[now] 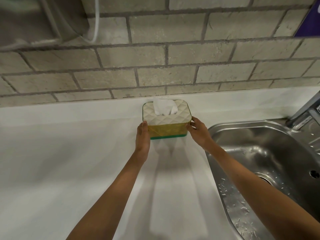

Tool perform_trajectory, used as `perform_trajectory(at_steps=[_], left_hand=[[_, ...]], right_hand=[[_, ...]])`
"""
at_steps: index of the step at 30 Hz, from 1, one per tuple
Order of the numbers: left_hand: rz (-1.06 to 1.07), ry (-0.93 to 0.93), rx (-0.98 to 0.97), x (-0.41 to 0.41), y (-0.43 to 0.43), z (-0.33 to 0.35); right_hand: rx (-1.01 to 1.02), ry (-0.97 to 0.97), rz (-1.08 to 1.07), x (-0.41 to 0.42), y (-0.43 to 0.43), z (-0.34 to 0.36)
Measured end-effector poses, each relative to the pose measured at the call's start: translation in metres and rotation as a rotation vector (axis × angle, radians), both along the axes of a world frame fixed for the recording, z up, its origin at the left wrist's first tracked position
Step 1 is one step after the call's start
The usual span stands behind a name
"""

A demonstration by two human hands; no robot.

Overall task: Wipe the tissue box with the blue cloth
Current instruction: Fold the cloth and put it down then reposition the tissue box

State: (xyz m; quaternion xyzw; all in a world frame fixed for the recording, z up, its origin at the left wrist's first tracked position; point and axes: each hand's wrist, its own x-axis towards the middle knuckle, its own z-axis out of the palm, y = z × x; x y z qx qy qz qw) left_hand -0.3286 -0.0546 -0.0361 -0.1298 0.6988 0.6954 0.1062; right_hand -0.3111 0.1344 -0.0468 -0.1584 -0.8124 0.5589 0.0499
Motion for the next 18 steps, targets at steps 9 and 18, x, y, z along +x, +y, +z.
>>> perform_trajectory(at_steps=[9,18], left_hand=[[-0.02,-0.03,0.005,0.004,0.0,0.002],[-0.059,-0.083,0.125,0.01,-0.004,0.014]], right_hand=[[-0.077,-0.058,-0.02,0.003,0.0,-0.003],[-0.084,-0.023,0.063,0.014,-0.001,0.006]])
